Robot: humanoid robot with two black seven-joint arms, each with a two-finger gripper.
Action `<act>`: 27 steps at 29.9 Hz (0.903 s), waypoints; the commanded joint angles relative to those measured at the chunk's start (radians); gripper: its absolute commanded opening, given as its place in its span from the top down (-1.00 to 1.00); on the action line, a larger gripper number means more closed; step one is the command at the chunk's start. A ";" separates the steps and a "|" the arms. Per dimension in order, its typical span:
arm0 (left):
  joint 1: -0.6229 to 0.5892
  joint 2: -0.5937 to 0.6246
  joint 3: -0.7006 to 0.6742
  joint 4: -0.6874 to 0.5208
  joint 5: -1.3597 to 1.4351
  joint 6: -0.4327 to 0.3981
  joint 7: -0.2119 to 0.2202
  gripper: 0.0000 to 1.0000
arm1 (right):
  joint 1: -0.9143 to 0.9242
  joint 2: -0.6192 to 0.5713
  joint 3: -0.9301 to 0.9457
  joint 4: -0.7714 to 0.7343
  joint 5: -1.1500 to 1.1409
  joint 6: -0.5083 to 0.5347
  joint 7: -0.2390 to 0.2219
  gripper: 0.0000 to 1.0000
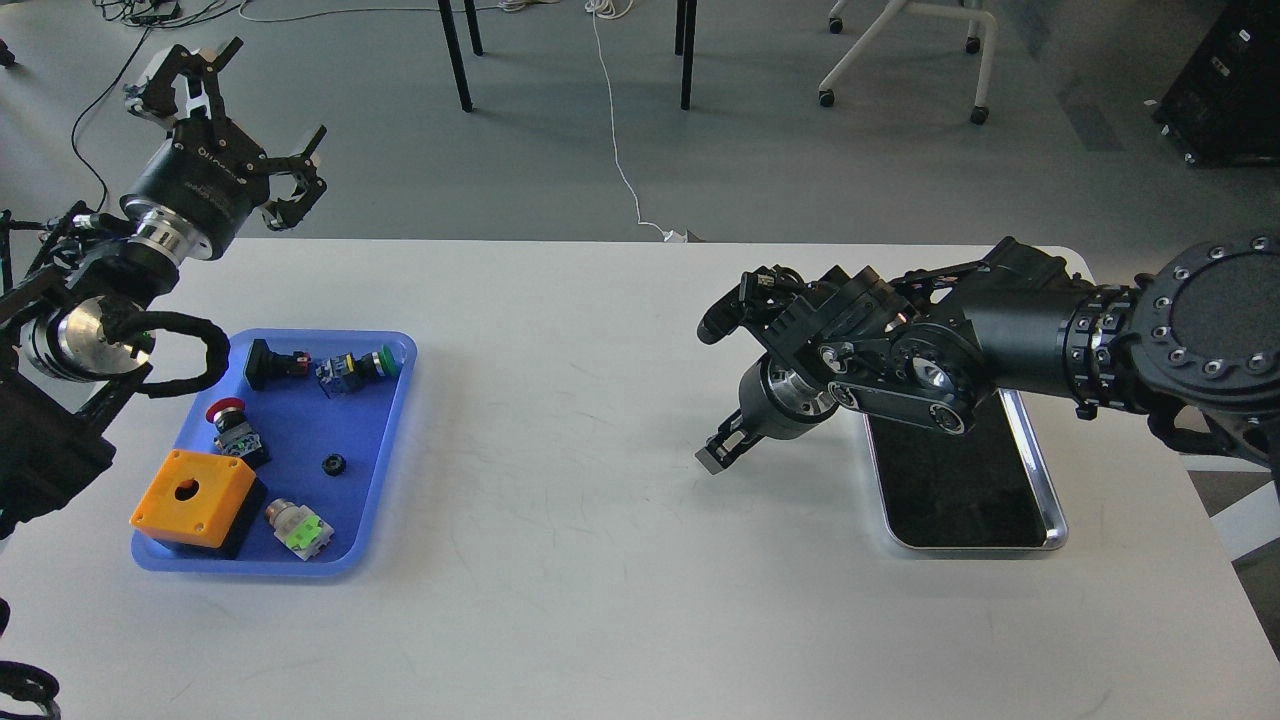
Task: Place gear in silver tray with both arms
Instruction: 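Reach the right gripper down to the black gear on the table, then close the right gripper on the gear and lift it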
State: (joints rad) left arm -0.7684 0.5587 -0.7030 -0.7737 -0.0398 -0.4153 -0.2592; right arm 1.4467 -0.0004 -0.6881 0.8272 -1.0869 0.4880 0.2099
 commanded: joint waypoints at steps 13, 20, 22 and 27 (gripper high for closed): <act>0.020 0.000 0.000 0.001 0.008 -0.002 0.000 -0.95 | -0.028 0.000 0.013 -0.020 0.012 -0.034 0.000 -0.01; 0.026 0.001 0.002 -0.001 0.011 -0.011 -0.002 -0.95 | -0.046 0.000 0.024 -0.020 0.012 -0.036 0.002 0.08; 0.024 0.004 0.002 -0.001 0.011 -0.011 -0.002 -0.95 | -0.054 0.000 0.033 -0.022 0.012 -0.037 0.000 0.08; 0.026 0.015 0.002 -0.002 0.011 -0.008 -0.002 -0.95 | -0.060 0.000 0.044 -0.043 0.012 -0.045 0.000 0.14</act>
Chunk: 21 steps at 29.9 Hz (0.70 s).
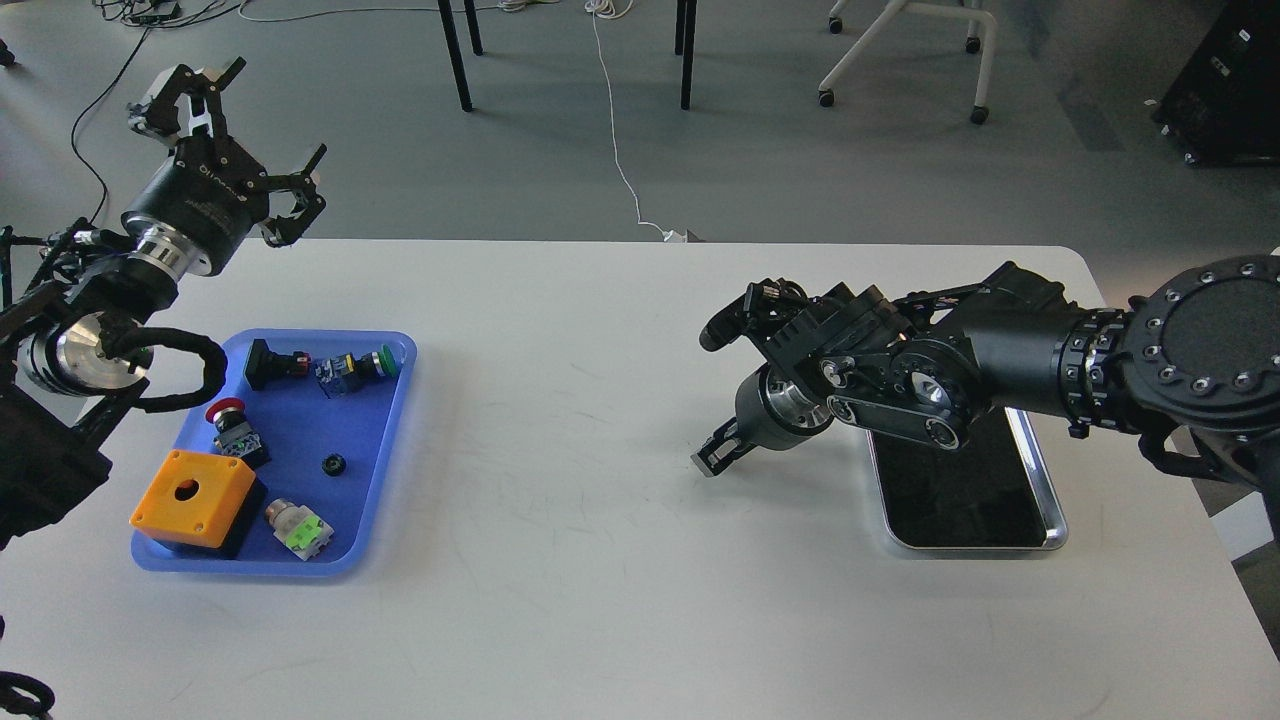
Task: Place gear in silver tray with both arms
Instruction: 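Close the right gripper on the gear and lift it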
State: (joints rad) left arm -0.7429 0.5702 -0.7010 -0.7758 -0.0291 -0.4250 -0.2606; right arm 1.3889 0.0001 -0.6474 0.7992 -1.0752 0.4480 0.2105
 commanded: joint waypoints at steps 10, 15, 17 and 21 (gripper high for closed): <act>0.000 0.004 0.001 0.000 0.000 0.008 0.001 -0.95 | -0.004 0.000 0.003 -0.018 0.000 -0.006 -0.003 0.35; 0.000 0.004 0.001 0.000 0.001 0.008 0.001 -0.95 | -0.004 0.000 0.002 -0.015 0.000 -0.005 -0.002 0.44; 0.000 0.005 0.001 0.000 0.002 0.008 0.000 -0.95 | -0.007 0.000 0.002 -0.015 0.000 -0.005 -0.002 0.50; 0.000 0.010 0.001 0.000 0.000 0.006 0.000 -0.95 | 0.002 0.000 0.006 -0.020 0.000 -0.006 -0.002 0.55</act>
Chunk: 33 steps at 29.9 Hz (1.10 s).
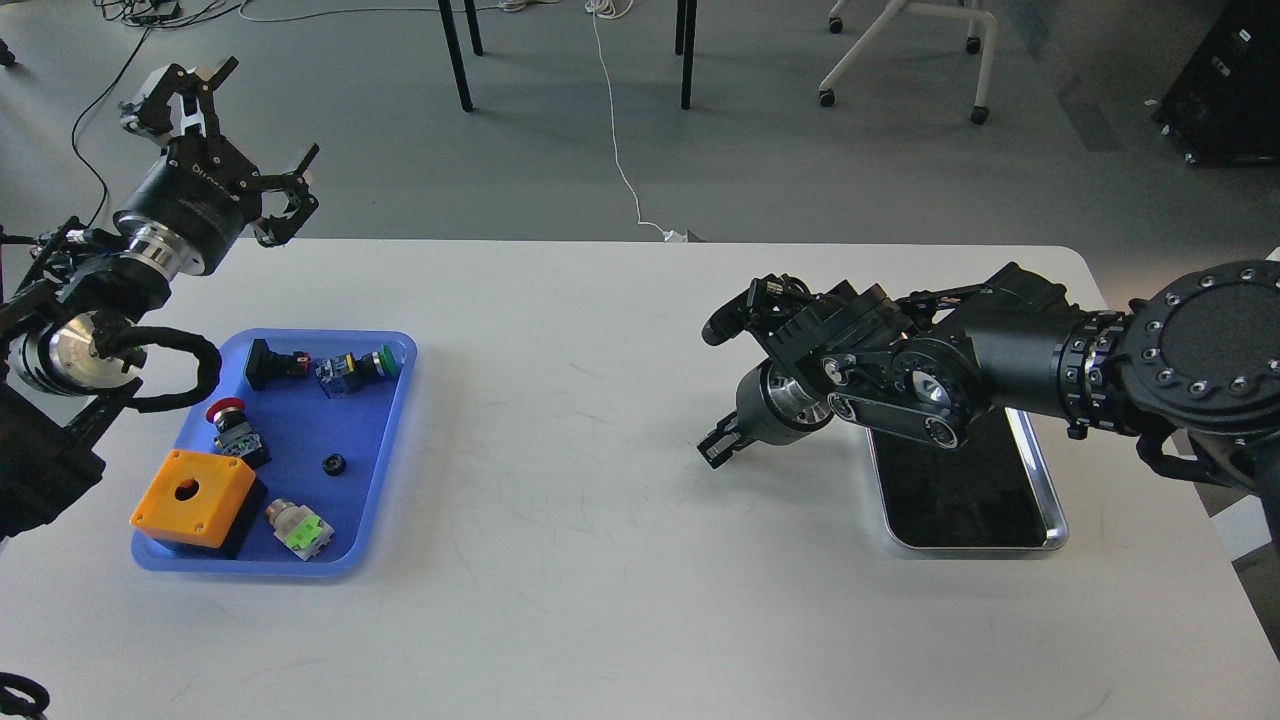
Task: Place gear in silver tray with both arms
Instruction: 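Close the right gripper on the gear and lift it, then carry the gear over the silver tray and release it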
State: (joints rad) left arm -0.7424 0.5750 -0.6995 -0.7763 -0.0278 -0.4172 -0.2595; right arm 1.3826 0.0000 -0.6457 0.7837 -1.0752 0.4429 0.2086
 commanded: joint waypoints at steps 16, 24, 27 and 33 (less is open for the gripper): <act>-0.009 0.005 0.000 -0.034 -0.001 0.005 0.009 -0.95 | 0.164 -0.414 0.023 0.196 -0.061 0.005 -0.003 0.56; -0.009 -0.003 0.002 -0.041 0.000 0.005 0.009 -0.95 | 0.041 -0.633 0.029 0.233 -0.140 -0.033 -0.003 0.55; -0.011 -0.013 0.003 -0.041 0.000 0.006 0.009 -0.95 | 0.000 -0.641 0.032 0.229 -0.140 -0.065 -0.003 0.55; -0.011 -0.010 0.024 -0.072 0.002 0.029 0.009 -0.95 | -0.048 -0.624 0.037 0.209 -0.140 -0.087 -0.003 0.55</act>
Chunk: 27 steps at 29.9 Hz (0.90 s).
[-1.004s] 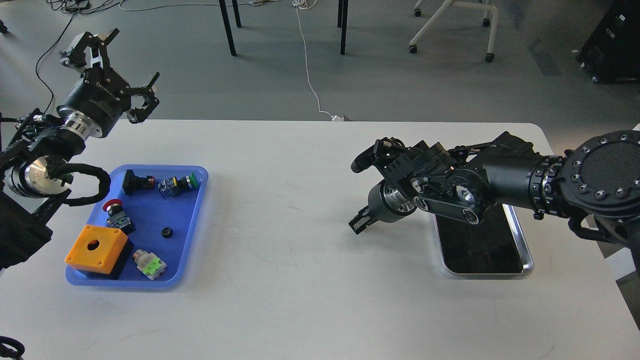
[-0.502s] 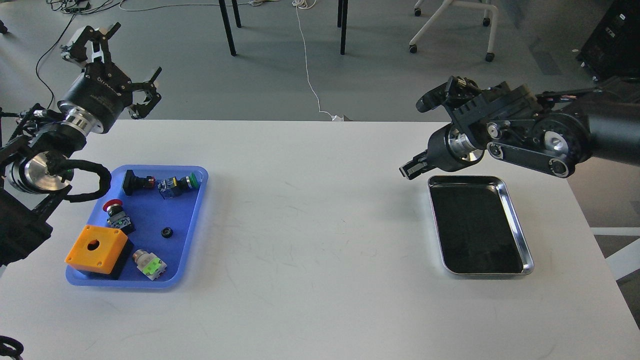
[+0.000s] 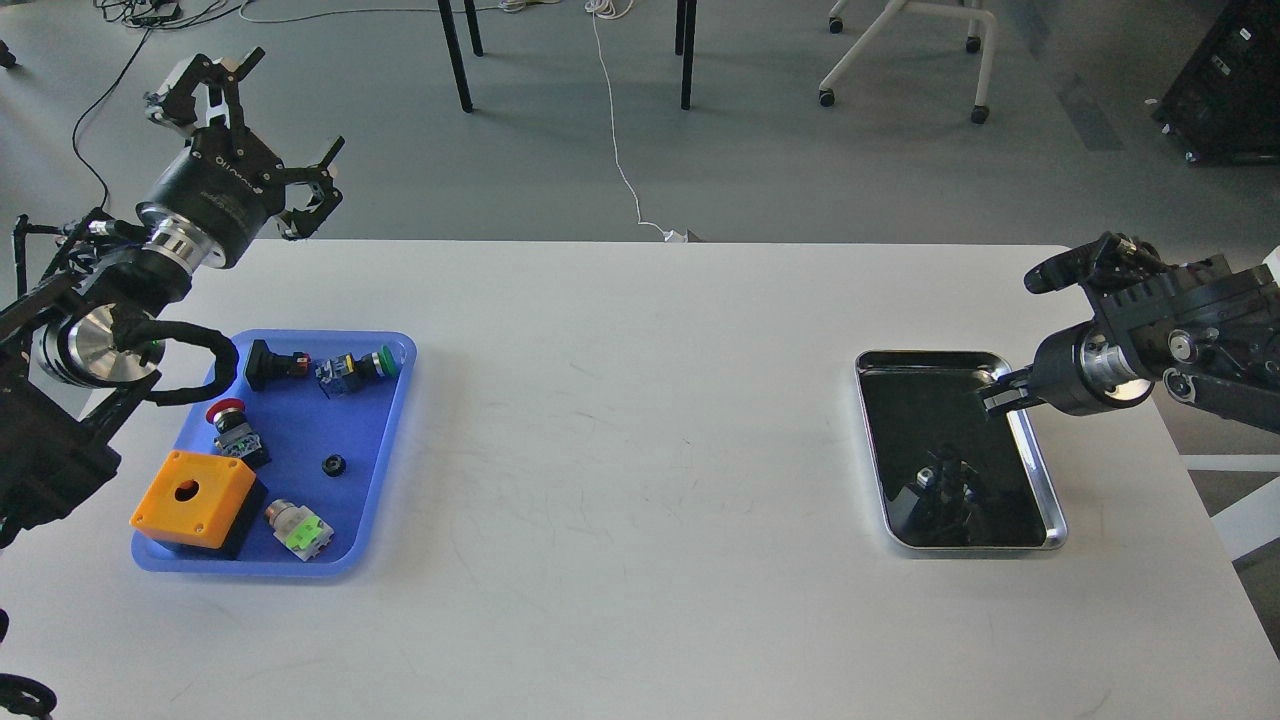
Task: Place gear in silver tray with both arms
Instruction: 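Carry the gear over the silver tray and release it, then raise the right arm away and lower the left gripper into the blue tray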
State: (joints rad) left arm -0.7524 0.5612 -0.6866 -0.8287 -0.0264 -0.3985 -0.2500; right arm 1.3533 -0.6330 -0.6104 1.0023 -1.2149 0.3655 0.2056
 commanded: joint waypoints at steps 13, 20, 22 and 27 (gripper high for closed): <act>-0.002 0.031 0.044 -0.088 0.153 -0.003 0.005 -0.95 | -0.071 0.003 0.083 0.002 0.001 -0.040 -0.002 -0.64; -0.022 0.109 0.044 -0.187 0.353 -0.013 0.089 -0.95 | -0.120 -0.027 0.197 -0.004 0.026 -0.150 -0.002 -0.84; -0.035 0.138 0.044 -0.197 0.406 -0.013 0.086 -0.95 | -0.143 -0.039 0.279 -0.010 0.056 -0.192 -0.002 -0.90; -0.035 0.230 0.044 -0.328 0.678 -0.023 0.080 -0.95 | -0.195 -0.040 0.458 -0.011 0.152 -0.197 -0.002 -0.95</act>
State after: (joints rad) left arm -0.7891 0.7364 -0.6426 -1.0716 0.4924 -0.4156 -0.1665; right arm 1.1808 -0.6735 -0.2406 0.9914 -1.1017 0.1721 0.2038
